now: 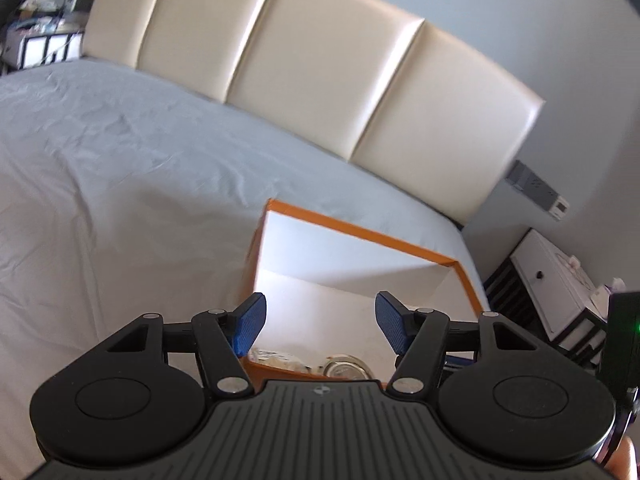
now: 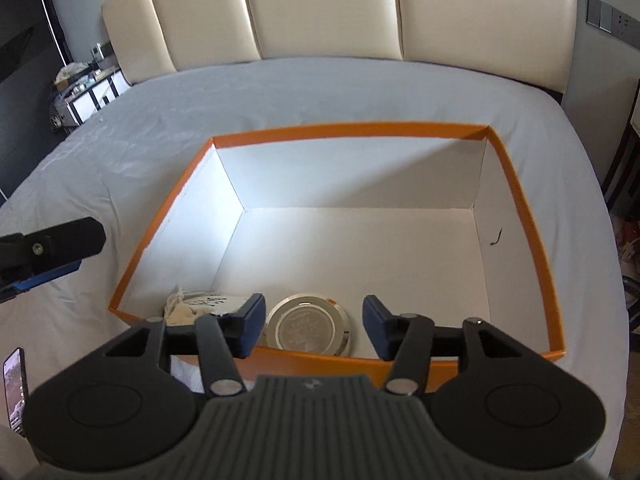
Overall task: Organize rigid objects
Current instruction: 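Lower both items into the orange box and open both grippers, then move both grippers back to the remaining items beside the box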
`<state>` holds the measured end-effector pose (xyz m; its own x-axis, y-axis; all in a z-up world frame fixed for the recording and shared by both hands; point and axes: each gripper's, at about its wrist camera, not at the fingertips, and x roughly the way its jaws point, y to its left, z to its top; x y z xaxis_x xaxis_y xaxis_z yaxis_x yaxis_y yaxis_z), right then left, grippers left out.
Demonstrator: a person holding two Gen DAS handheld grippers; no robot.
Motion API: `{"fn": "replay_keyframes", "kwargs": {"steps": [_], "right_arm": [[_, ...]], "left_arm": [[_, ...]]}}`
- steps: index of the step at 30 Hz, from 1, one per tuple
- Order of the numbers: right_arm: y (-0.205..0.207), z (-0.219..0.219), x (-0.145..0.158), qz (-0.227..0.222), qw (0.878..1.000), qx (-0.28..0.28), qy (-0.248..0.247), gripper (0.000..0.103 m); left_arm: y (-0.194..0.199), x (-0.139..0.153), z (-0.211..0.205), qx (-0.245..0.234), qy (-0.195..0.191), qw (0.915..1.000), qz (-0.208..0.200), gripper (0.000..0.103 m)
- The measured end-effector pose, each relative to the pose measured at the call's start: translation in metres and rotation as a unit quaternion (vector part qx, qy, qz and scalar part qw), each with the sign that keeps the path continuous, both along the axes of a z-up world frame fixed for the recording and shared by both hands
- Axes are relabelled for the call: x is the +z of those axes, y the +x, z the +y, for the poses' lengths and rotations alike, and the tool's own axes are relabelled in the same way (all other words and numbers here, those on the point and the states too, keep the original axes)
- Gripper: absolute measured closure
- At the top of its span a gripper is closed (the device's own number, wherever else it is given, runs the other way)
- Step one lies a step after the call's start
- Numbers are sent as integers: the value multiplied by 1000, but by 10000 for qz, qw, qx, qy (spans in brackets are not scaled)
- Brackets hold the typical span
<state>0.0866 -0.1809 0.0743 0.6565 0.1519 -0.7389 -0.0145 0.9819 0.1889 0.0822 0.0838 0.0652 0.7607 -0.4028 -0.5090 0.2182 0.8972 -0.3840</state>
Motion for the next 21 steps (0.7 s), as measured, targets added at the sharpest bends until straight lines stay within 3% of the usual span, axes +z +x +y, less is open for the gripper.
{"fn": "replay_keyframes", "kwargs": {"steps": [2,6,9,11,15,17,21], "right_arm": [[-17,-9,4,-216,9998,-32,14,46],[-58,-25,5,-680,9976,-121,-1,43],[-88,-32,-7,-676,9975,-112,170,43],[-101,-34,-23,-428,9988,-85,211,42],[-113,-43,-62,200,9991,-302,241,46],[-112,-49,-65,268,9970,-374,628,45],[-106,-51,-72,404,9948,-335,872,43]], "left_arm": [[-11,-5,-4,-195,-14,9998,-66,30],[-21,-22,-19,-453,309,9981,286,31],[-27,-29,-30,-702,548,9950,455,31],[-29,-34,-40,-942,780,9908,578,31],[-36,-52,-63,-1497,1362,9742,1001,31],[-39,-60,-73,-1763,1563,9645,1194,31],[-47,-72,-91,-2306,2034,9414,1383,28]]}}
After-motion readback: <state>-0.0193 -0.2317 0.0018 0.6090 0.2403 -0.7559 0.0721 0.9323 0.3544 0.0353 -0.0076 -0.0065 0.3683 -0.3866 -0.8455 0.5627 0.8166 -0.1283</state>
